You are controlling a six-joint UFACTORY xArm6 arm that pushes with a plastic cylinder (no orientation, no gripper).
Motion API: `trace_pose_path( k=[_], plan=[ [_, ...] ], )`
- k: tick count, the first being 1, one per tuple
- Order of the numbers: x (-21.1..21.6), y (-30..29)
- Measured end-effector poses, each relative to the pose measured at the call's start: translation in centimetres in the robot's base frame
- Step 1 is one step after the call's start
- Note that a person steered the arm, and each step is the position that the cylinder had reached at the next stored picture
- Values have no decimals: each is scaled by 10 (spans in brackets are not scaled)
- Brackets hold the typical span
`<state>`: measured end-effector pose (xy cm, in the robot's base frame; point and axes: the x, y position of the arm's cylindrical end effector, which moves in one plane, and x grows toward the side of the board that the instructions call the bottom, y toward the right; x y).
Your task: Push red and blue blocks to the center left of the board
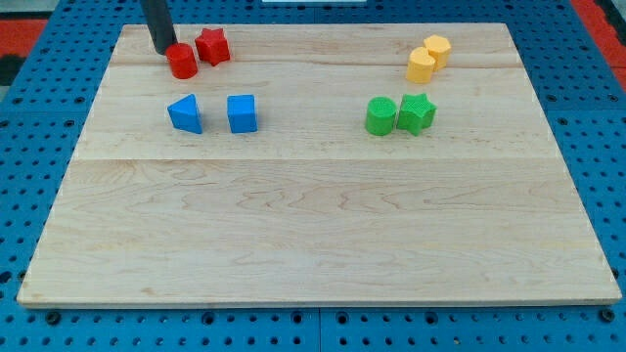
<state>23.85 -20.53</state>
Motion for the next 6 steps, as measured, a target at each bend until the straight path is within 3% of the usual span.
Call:
trace_pose_path(
  k=[1,2,3,5,6],
  plan=[
    [-16,28],
    [16,38],
    [45,-17],
    [71,-21],
    [59,-12]
  ],
)
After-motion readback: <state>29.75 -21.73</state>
